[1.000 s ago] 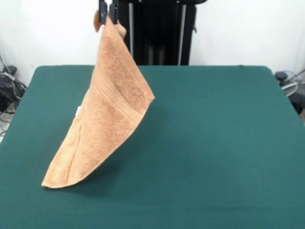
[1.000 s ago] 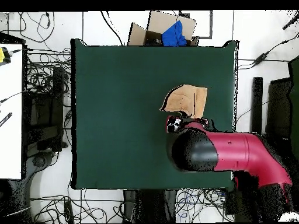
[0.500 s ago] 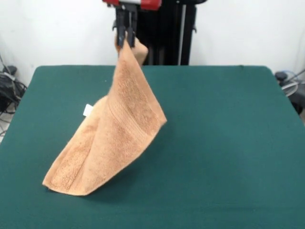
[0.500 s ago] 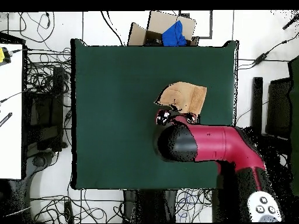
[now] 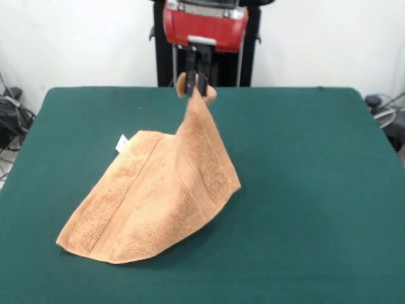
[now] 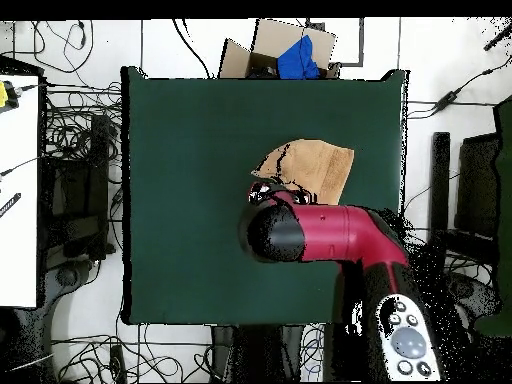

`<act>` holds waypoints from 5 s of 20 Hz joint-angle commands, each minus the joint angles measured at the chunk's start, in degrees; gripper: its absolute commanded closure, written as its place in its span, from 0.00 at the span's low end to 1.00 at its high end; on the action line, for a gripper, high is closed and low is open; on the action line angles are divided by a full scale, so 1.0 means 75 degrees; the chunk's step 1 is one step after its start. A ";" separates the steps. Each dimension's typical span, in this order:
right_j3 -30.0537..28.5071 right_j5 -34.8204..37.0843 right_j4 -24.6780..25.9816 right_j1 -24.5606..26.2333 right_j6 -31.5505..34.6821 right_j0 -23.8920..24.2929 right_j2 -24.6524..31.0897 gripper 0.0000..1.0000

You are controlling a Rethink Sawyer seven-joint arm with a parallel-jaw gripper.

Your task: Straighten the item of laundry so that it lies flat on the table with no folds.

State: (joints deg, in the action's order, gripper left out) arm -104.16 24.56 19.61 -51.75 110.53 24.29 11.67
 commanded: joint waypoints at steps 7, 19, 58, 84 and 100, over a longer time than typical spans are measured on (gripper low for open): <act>0.1067 -0.0719 -0.1478 0.1374 0.3541 -0.2061 -0.2054 1.00; 0.1892 -0.0525 -0.3032 0.2335 0.4275 -0.3620 -0.3244 1.00; 0.2328 -0.1156 -0.4364 0.3312 0.3638 -0.4168 -0.3811 0.00; 0.3511 -0.1211 -0.4206 0.3935 0.3117 -0.3448 -0.3558 1.00; 0.3658 -0.1471 -0.4220 0.4059 0.3262 -0.3499 -0.3438 1.00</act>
State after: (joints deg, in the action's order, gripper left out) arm -76.02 15.19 -10.72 -23.21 126.58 -2.10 -18.79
